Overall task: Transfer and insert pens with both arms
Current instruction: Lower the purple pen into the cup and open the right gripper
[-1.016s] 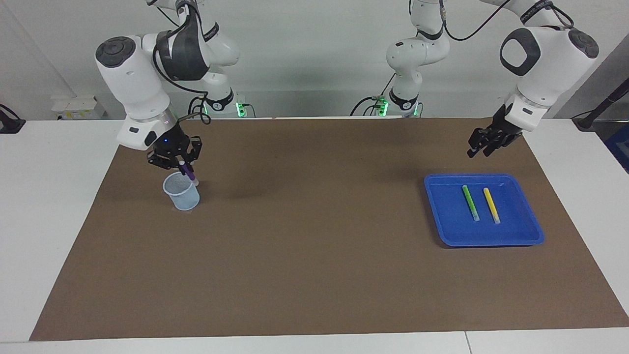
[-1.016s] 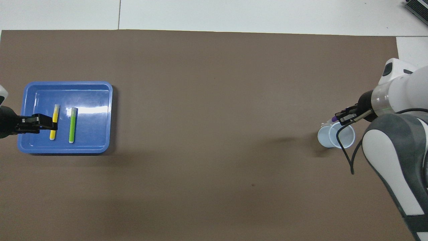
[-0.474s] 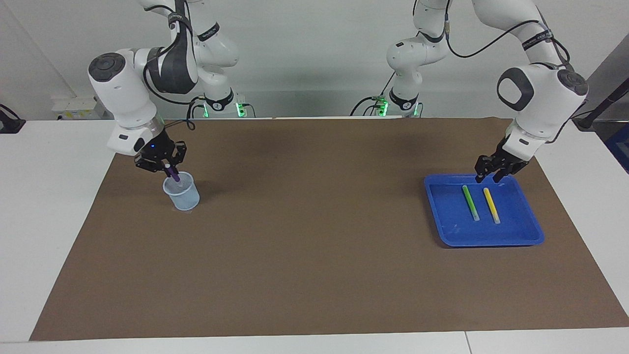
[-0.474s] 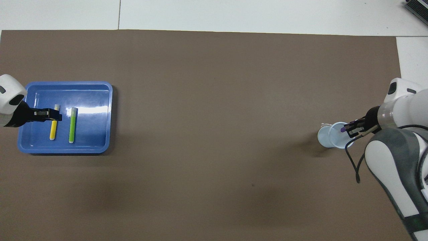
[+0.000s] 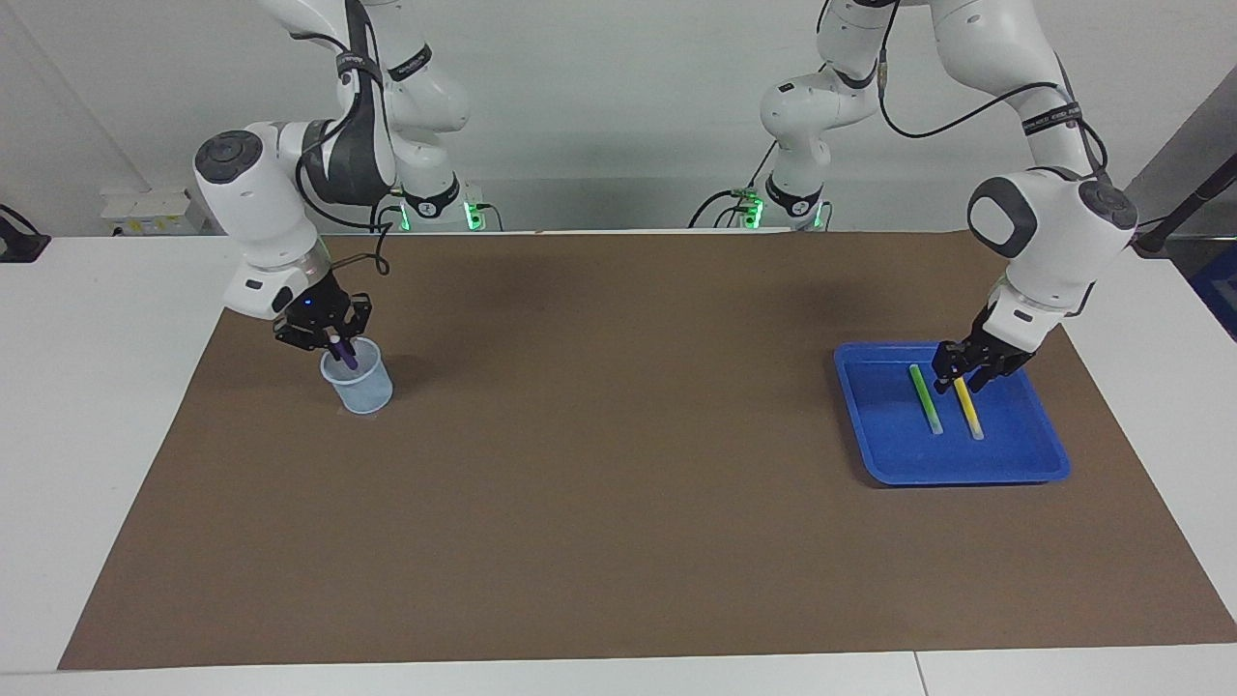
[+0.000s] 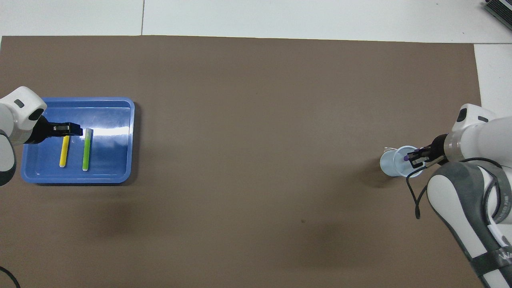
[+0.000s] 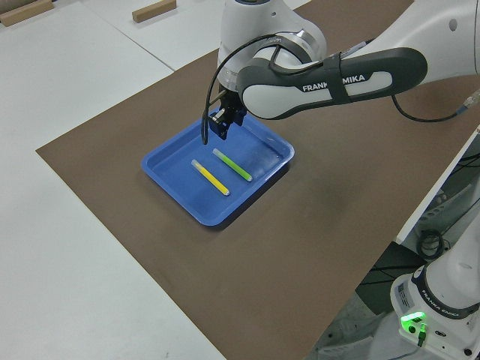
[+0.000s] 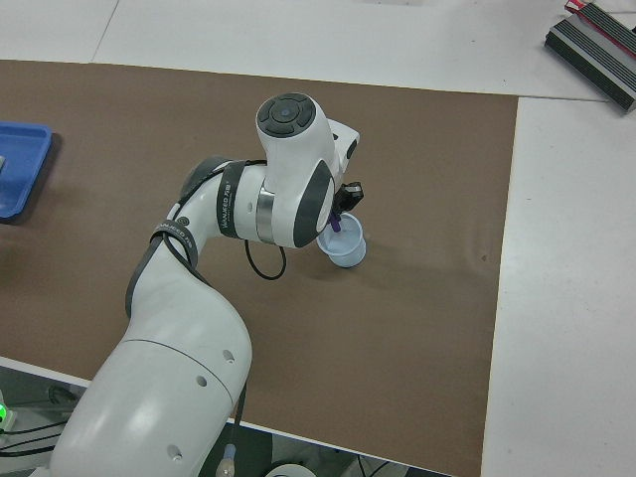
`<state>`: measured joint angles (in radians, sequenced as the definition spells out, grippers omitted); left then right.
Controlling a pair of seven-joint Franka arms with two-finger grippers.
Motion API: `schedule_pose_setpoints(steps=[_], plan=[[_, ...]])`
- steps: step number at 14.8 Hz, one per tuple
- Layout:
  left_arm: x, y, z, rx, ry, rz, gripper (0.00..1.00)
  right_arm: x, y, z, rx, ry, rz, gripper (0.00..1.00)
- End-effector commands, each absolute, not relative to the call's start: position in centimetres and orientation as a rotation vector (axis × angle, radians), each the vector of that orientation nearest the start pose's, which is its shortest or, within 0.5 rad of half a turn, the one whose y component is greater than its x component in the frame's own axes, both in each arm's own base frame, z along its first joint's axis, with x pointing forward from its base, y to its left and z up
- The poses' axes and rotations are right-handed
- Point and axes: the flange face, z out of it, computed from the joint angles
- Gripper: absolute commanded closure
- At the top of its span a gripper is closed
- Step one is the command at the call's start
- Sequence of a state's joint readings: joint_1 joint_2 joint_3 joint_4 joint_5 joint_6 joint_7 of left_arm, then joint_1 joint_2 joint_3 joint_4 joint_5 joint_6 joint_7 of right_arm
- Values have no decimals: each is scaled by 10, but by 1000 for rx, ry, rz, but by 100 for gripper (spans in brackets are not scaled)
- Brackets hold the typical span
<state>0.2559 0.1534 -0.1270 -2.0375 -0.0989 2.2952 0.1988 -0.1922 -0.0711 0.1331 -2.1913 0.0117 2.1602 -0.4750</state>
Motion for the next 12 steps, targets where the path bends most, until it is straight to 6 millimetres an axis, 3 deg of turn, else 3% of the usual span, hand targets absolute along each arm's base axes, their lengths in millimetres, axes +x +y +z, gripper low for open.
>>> schedule_pose_setpoints(steps=[1, 2, 3, 7, 12], plan=[[590, 80, 364, -3195, 31, -220, 44, 517, -31, 413, -3111, -609, -77, 80], [591, 81, 359, -3196, 30, -218, 44, 517, -31, 412, -3113, -597, -75, 61], [592, 80, 353, -3198, 33, -214, 45, 518, -31, 413, -3115, -586, -77, 56], [596, 81, 329, -3199, 25, -225, 45, 524, -26, 424, -3109, -558, -101, 56], [591, 82, 314, -3203, 18, -201, 45, 532, -20, 448, -3073, -496, -128, 56]])
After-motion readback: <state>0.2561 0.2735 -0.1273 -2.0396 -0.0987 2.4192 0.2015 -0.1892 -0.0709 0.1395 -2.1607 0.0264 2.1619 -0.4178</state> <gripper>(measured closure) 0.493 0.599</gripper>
